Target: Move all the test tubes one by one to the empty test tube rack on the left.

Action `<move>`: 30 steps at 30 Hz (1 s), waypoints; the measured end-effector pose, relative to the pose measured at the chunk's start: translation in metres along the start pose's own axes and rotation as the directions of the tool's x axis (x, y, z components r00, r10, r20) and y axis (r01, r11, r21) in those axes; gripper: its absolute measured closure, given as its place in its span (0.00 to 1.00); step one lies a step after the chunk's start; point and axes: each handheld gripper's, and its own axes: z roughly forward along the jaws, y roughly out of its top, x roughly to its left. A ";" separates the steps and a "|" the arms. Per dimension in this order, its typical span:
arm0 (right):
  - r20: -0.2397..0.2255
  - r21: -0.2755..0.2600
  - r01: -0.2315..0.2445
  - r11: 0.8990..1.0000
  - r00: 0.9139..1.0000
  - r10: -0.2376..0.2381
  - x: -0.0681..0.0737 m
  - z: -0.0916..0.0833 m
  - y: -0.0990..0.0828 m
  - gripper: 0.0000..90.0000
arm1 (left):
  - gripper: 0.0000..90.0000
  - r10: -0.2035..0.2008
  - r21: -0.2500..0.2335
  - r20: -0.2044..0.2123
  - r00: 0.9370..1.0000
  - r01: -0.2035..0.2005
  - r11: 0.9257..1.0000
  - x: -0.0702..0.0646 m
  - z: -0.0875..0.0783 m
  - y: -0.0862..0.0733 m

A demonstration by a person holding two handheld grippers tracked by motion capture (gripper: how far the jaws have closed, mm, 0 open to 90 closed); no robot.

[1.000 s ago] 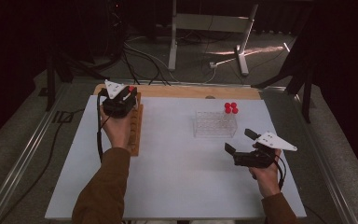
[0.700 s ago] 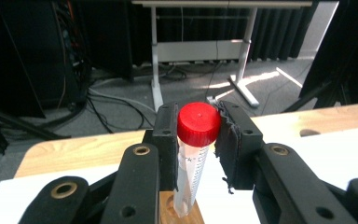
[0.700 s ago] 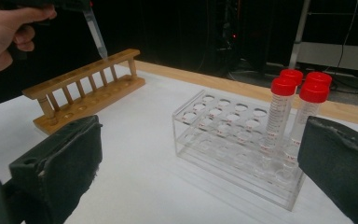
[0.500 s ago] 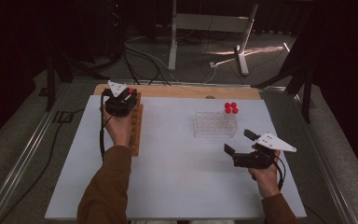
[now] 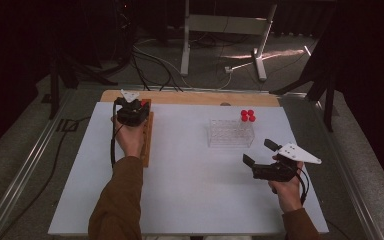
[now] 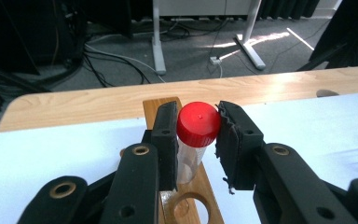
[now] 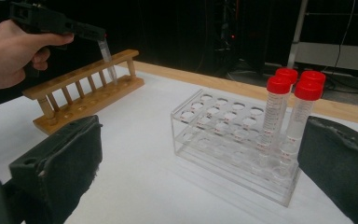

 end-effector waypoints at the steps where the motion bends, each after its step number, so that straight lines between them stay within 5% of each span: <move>1: 0.001 0.001 0.000 1.000 1.000 0.000 0.000 0.000 0.000 0.00 | 0.78 -0.003 0.007 0.001 1.000 0.003 1.000 0.001 0.000 -0.001; 10: 0.001 0.006 0.002 1.000 1.000 -0.002 0.001 0.001 -0.001 0.00 | 0.76 -0.010 0.040 0.014 1.000 0.010 0.999 0.003 0.004 -0.003; 23: 0.013 0.003 -0.007 1.000 1.000 0.007 0.000 -0.001 -0.002 0.00 | 0.30 -0.052 -0.045 0.029 0.998 0.054 0.998 0.005 -0.019 -0.009; 30: 0.022 0.016 -0.011 1.000 1.000 0.010 -0.001 0.001 -0.004 0.00 | 0.18 -0.080 -0.074 0.069 0.994 0.085 0.994 0.009 -0.042 -0.020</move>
